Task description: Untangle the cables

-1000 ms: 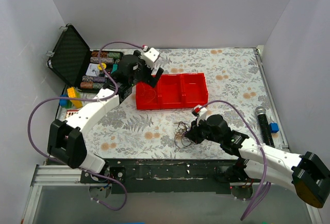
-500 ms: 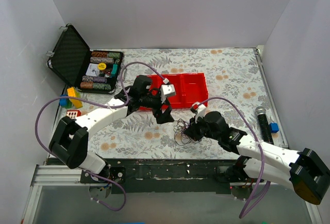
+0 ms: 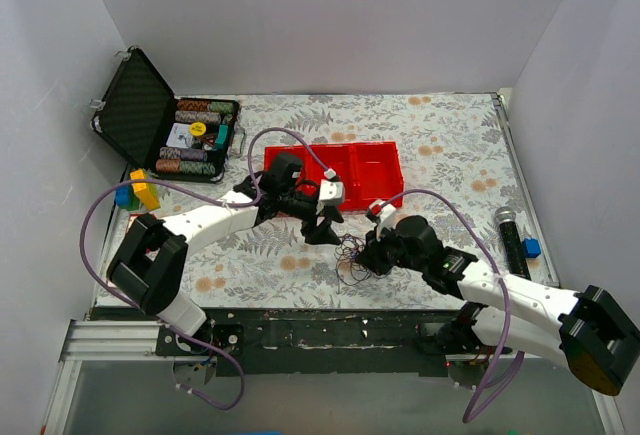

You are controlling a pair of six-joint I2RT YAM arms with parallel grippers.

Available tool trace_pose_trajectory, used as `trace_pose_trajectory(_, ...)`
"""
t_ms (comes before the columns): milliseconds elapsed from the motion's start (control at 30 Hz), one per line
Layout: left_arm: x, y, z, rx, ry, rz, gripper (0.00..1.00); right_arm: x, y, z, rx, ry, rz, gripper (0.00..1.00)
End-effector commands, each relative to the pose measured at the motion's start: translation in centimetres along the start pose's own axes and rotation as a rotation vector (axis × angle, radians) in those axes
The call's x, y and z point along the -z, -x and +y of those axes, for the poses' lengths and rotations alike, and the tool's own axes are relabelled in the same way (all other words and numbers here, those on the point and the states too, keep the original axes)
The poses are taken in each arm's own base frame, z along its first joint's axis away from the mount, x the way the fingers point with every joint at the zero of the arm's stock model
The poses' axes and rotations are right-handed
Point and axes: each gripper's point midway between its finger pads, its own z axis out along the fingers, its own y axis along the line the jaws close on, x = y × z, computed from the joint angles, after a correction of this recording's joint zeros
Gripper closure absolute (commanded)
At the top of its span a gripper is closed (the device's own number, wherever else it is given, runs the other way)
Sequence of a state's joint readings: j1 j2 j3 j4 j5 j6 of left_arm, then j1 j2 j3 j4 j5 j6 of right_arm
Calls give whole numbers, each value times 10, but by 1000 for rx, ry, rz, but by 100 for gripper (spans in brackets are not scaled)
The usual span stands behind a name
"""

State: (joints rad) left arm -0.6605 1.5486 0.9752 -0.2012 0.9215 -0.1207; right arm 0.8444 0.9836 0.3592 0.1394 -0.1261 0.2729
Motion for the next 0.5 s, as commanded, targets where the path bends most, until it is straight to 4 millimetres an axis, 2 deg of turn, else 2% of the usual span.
trace_pose_trajectory(0, -2, 14, -9, -78, -71, -52, 46, -1, 37, 14, 50, 56, -96, 99)
trace_pose_trajectory(100, -2, 9, -14, -103, -88, -35, 51, -3, 39, 19, 61, 84, -90, 99)
trace_pose_trajectory(300, -3, -8, -14, -173, -61, 6, 51, -6, 43, 25, 79, 122, -85, 99)
trace_pose_trajectory(400, -3, -11, -15, -166, -59, 6, 62, -8, 43, 27, 79, 136, -79, 99)
trace_pose_trajectory(467, -3, -12, -14, -168, -55, 8, 75, -9, 43, 27, 78, 131, -77, 99)
